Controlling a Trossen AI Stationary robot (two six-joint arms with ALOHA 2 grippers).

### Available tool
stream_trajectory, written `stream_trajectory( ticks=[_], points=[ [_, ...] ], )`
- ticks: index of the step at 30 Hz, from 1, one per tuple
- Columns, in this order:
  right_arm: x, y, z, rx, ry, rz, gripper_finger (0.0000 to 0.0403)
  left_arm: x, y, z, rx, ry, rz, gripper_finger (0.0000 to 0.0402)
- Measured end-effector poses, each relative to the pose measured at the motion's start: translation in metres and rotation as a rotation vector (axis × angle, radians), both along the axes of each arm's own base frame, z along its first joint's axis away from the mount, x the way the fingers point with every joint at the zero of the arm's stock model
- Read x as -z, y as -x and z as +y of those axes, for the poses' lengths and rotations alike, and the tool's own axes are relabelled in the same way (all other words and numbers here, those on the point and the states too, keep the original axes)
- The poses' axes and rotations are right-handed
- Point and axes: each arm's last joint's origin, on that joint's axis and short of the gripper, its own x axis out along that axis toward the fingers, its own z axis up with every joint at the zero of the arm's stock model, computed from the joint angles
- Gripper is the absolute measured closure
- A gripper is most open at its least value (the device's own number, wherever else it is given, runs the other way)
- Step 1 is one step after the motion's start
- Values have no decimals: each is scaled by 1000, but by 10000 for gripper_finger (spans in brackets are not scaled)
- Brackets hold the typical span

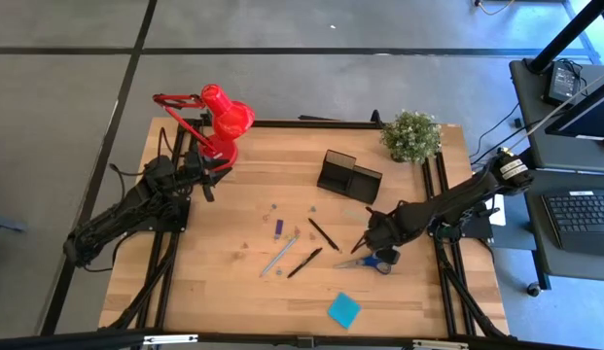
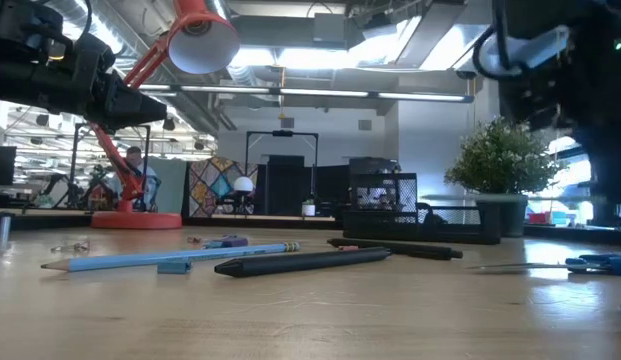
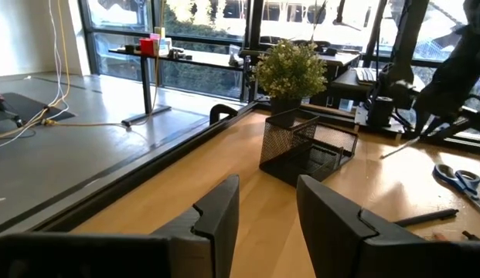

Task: Pick and place office supplies into organizer
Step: Put the blue pencil into the black desk organizer

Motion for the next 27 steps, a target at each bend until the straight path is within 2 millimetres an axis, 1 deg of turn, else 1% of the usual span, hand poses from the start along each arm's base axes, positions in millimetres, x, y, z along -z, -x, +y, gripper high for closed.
stream_trajectory(
  ticks=[5, 9, 12, 15, 19, 23, 27],
  points=[
    [-22, -12, 1, -63, 72, -79, 380, -3, -3, -2, 37, 38, -46, 274],
    [-39, -24, -2, -88, 118, -163, 379, -10, -9, -7, 123, -8, -94, 257],
    [-49, -32, -8, -87, 125, -204, 378, -18, -16, -13, 214, -119, -134, 238],
    [-59, -40, -16, -57, 117, -246, 378, -23, -25, -22, 308, -279, -137, 223],
    [-70, -50, -26, -1, 96, -300, 378, -25, -40, -34, 394, -485, -120, 222],
    [-78, -59, -35, 44, 53, -368, 378, -30, -58, -45, 393, -613, -15, 235],
    [-84, -69, -40, 75, -27, -443, 377, -42, -84, -57, 370, -728, 119, 243]
  ],
)
